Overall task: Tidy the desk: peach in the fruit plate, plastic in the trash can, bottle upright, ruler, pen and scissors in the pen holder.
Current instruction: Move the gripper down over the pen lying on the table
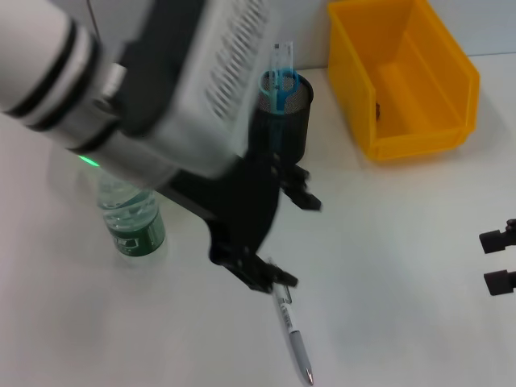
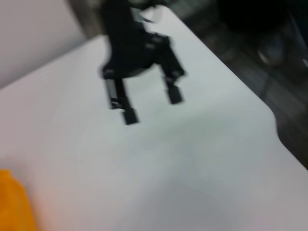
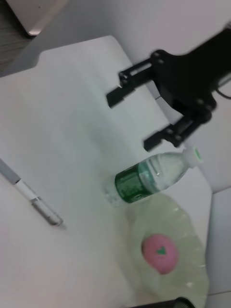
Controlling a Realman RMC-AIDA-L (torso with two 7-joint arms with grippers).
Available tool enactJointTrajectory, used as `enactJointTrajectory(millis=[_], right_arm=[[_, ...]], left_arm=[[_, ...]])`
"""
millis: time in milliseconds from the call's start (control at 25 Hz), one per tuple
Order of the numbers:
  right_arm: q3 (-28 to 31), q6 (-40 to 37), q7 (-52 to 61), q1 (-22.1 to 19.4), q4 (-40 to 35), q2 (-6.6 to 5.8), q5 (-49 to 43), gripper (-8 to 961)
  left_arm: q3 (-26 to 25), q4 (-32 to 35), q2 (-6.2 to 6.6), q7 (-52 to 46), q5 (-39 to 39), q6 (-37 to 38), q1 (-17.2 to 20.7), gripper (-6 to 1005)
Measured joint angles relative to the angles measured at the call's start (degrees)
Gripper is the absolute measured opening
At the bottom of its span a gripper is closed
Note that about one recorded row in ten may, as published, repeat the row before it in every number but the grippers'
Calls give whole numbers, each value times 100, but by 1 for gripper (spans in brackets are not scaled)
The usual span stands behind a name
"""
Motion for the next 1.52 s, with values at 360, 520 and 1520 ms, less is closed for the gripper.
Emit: enactJointTrajectory(millis=[360, 520, 1520], right_arm=[[7, -10, 393, 396, 107, -140, -495, 776], [10, -14, 486, 474, 109, -188, -505, 776], [130, -47, 731, 854, 28, -338, -776, 777]], left_arm=[[1207, 131, -17, 176, 791, -119, -741, 803], [1707, 97, -23, 218, 1292, -273, -883, 803], [3693, -681, -90, 2181, 2359, -1555, -726, 804]])
